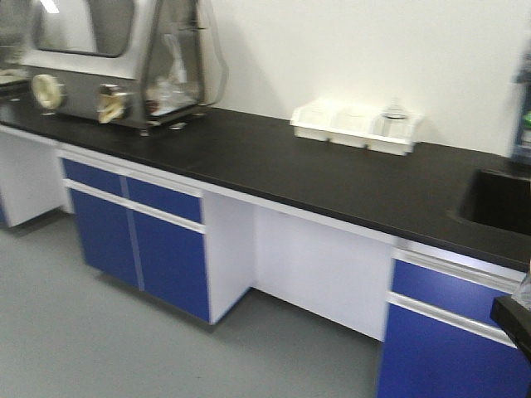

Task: Grab beaker from right and move to left
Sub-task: 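Hold the beaker in the right gripper while the base drives away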

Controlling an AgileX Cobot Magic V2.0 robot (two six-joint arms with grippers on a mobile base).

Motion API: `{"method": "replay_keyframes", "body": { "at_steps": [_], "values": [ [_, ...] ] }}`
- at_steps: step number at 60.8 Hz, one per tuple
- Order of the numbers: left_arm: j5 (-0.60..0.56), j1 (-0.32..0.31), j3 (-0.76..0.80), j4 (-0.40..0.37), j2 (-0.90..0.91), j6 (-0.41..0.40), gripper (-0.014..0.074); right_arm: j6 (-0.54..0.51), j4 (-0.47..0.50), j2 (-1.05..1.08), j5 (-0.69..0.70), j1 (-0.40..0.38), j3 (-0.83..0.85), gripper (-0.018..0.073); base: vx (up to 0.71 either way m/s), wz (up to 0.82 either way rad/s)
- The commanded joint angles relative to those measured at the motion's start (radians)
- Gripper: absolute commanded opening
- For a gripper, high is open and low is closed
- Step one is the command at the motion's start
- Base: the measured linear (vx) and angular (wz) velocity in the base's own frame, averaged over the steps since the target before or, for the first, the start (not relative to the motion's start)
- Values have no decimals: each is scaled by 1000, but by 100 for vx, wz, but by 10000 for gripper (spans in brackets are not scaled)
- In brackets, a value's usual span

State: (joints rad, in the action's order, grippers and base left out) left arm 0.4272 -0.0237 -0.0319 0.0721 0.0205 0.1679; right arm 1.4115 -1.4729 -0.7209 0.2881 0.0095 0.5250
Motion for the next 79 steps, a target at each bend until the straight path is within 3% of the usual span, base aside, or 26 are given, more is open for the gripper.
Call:
{"method": "replay_keyframes", "body": {
  "at_steps": [1, 40, 79],
  "values": [
    [-76, -2, -19, 1, 6, -1, -6, 2, 14, 7, 15, -3, 30, -3, 23, 70],
    [-76, -2, -19, 1, 6, -1, -6, 2, 15, 7, 12, -3, 30, -3, 33, 51],
    [-76, -2, -19, 1, 6, -1, -6, 2, 15, 7, 12, -3, 30, -3, 45, 1]
  ]
}}
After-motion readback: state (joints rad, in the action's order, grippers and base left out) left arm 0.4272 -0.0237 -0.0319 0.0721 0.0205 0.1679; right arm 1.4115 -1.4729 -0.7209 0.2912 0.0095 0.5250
